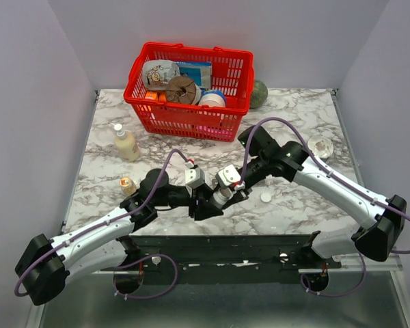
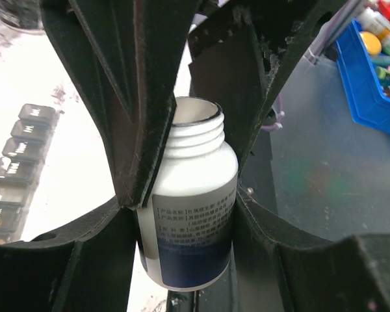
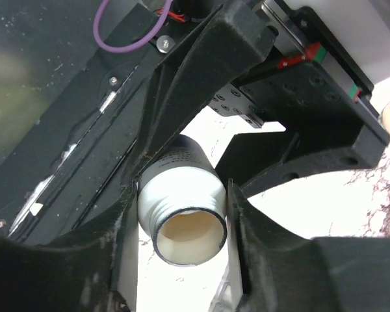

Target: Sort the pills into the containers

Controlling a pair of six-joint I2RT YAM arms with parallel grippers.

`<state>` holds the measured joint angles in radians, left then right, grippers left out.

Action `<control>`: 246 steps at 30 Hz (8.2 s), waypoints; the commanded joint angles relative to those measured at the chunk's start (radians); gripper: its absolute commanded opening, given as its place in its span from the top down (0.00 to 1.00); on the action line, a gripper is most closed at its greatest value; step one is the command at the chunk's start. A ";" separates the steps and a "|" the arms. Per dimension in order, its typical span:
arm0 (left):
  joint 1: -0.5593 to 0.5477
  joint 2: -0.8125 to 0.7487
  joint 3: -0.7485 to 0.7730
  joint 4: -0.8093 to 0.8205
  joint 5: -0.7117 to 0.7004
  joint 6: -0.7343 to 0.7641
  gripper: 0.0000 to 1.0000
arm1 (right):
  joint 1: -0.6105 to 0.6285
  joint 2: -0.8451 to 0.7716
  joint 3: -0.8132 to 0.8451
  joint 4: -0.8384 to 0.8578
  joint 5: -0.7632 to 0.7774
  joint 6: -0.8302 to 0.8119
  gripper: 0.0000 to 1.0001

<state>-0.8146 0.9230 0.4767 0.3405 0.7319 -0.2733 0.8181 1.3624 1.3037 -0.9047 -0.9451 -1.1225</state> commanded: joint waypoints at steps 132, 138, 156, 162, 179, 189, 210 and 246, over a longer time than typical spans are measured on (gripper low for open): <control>0.380 0.135 0.422 1.356 -0.098 -0.836 1.00 | -0.648 -0.313 -0.316 0.549 -0.004 0.718 0.00; 0.407 0.259 0.476 1.278 0.033 -0.713 1.00 | -0.651 -0.313 -0.310 0.547 0.008 0.718 0.00; 0.261 0.192 0.097 0.218 0.183 0.373 1.00 | -0.712 -0.338 -0.374 0.510 0.043 0.621 0.00; 0.224 0.257 0.100 0.005 0.063 0.566 1.00 | -0.740 -0.353 -0.389 0.509 0.049 0.610 0.00; 0.100 0.596 0.356 -0.365 -0.218 0.772 1.00 | -0.813 -0.379 -0.416 0.498 0.062 0.607 0.00; 0.043 0.662 0.483 -0.561 -0.371 0.709 1.00 | -0.813 -0.393 -0.411 0.487 0.062 0.602 0.00; -0.015 0.827 0.680 -0.807 -0.557 0.663 1.00 | -0.838 -0.395 -0.406 0.477 0.048 0.601 0.00; -0.112 0.978 0.953 -1.101 -0.810 0.692 1.00 | -0.844 -0.373 -0.399 0.457 0.042 0.592 0.00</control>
<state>-0.9115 1.8820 1.3869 -0.7170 -0.0105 0.4061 -0.0162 0.9844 0.8963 -0.4225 -0.8982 -0.5171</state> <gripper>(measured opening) 0.599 0.995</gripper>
